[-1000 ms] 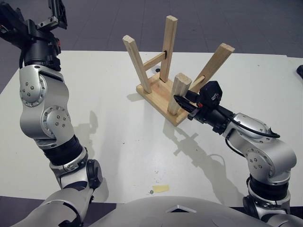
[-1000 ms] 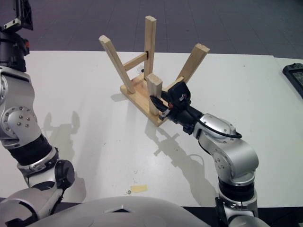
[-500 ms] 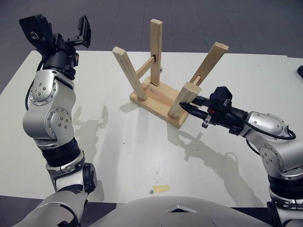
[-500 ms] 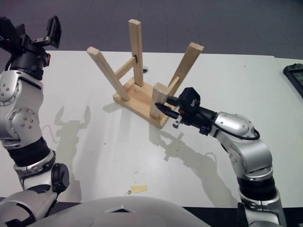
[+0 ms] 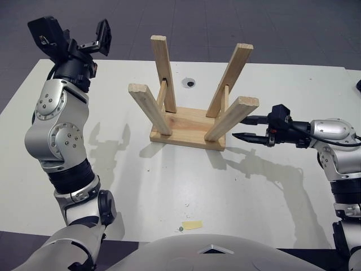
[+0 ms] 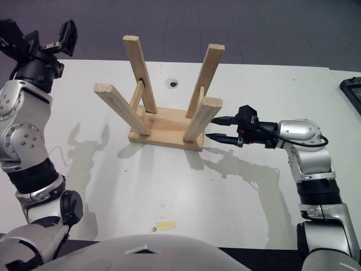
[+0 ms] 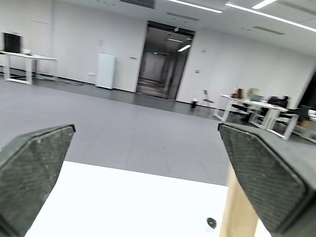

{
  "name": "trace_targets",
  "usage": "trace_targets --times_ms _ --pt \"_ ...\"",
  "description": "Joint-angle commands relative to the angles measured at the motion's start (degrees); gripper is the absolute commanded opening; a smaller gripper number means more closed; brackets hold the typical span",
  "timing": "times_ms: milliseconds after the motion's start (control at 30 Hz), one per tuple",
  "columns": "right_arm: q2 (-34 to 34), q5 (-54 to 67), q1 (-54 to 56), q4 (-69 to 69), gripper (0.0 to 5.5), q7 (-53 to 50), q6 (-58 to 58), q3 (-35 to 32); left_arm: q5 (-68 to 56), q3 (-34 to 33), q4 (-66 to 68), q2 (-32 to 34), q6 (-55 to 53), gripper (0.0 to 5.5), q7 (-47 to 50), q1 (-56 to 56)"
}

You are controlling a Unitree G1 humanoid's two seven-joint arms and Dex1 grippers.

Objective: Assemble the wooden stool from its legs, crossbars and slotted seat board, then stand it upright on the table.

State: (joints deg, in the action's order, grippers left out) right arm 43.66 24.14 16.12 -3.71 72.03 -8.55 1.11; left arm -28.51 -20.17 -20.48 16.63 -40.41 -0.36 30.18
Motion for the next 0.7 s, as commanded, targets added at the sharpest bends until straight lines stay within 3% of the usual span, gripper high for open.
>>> trace_targets --times_ms 33,133,233,467,700 --pt "1.1 0.4 0.5 -0.1 3.07 0.8 1.5 -2.7 -2.4 0.9 -1.8 2.2 4.3 5.40 -8.6 -4.0" --pt "1.9 -0.7 -2.4 4.7 3.50 -2.1 0.7 -4.0 -5.7 -1.2 -5.4 5.4 5.0 5.40 -15.3 -9.1" --pt "2.5 -1.9 -9.2 12.5 4.10 -3.8 0.8 -3.7 -10.4 -5.4 -7.1 5.7 4.7 5.40 -15.0 -9.2" --pt "-6.5 20.5 -1.0 24.3 5.32 -26.7 -13.3 -19.0 -14.5 -8.2 -6.1 1.5 7.6 5.40 -6.2 -5.0" --pt "-12.8 28.1 9.4 29.9 5.39 -43.8 -16.5 -19.5 -14.4 -7.4 -4.8 1.6 10.0 5.40 -3.1 -3.5"
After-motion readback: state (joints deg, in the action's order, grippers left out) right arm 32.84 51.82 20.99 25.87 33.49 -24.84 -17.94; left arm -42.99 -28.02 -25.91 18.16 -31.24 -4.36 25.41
